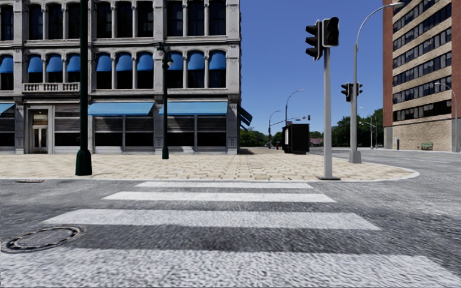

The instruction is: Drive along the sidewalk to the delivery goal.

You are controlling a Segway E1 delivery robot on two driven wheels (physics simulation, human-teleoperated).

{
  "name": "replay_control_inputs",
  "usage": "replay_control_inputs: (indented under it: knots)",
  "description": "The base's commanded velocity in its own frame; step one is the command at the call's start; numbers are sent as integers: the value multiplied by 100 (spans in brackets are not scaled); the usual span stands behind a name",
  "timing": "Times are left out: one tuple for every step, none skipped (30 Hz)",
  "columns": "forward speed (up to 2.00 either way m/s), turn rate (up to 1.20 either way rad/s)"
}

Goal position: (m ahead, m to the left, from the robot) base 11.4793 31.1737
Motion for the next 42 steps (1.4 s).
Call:
replay_control_inputs:
  knots:
    - [200,0]
    - [200,0]
    - [200,0]
    - [200,0]
    - [200,0]
    - [200,0]
    - [200,0]
    - [200,0]
    - [200,0]
    - [200,0]
    - [200,0]
    - [200,0]
    - [200,0]
    - [200,0]
    - [200,0]
    - [200,0]
    - [200,0]
    - [200,0]
    - [200,0]
    - [200,0]
    - [200,0]
    - [200,0]
    - [200,0]
    - [200,0]
    - [200,0]
    - [200,0]
    - [200,0]
    - [200,0]
    - [200,0]
    - [200,0]
    - [200,0]
    - [200,0]
    - [200,0]
    - [200,0]
    - [200,0]
    - [200,0]
    - [200,0]
    - [200,0]
    - [200,0]
    - [200,0]
    - [200,0]
    - [200,0]
